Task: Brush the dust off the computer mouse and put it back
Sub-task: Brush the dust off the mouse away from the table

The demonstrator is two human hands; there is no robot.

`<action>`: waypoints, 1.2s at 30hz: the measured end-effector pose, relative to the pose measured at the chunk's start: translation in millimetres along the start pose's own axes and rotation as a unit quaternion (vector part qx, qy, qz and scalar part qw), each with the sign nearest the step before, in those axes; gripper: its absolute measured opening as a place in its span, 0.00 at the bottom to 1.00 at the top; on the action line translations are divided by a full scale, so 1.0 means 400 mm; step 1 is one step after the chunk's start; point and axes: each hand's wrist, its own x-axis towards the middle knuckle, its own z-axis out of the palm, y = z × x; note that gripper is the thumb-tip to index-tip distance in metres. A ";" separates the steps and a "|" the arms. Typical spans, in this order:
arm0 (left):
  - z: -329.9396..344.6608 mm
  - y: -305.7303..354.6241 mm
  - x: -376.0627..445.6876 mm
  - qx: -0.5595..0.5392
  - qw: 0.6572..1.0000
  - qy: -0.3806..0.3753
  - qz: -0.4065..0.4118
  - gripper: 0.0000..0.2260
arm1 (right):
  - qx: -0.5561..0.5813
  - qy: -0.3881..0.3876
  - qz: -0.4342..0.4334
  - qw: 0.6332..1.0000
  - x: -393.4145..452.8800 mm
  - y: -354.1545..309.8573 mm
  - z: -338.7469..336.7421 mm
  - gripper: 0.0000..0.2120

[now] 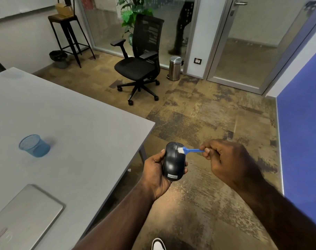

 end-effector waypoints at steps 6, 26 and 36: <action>0.001 0.003 0.003 0.005 1.000 0.006 0.008 0.21 | 0.015 -0.033 -0.038 0.999 -0.005 -0.003 -0.002 0.08; -0.014 0.005 0.022 0.029 0.999 0.006 0.019 0.21 | 0.000 -0.017 -0.049 0.999 0.022 -0.001 0.014 0.08; -0.027 0.008 0.015 0.016 1.000 0.020 0.015 0.20 | -0.060 -0.015 0.053 0.997 0.048 0.060 0.036 0.09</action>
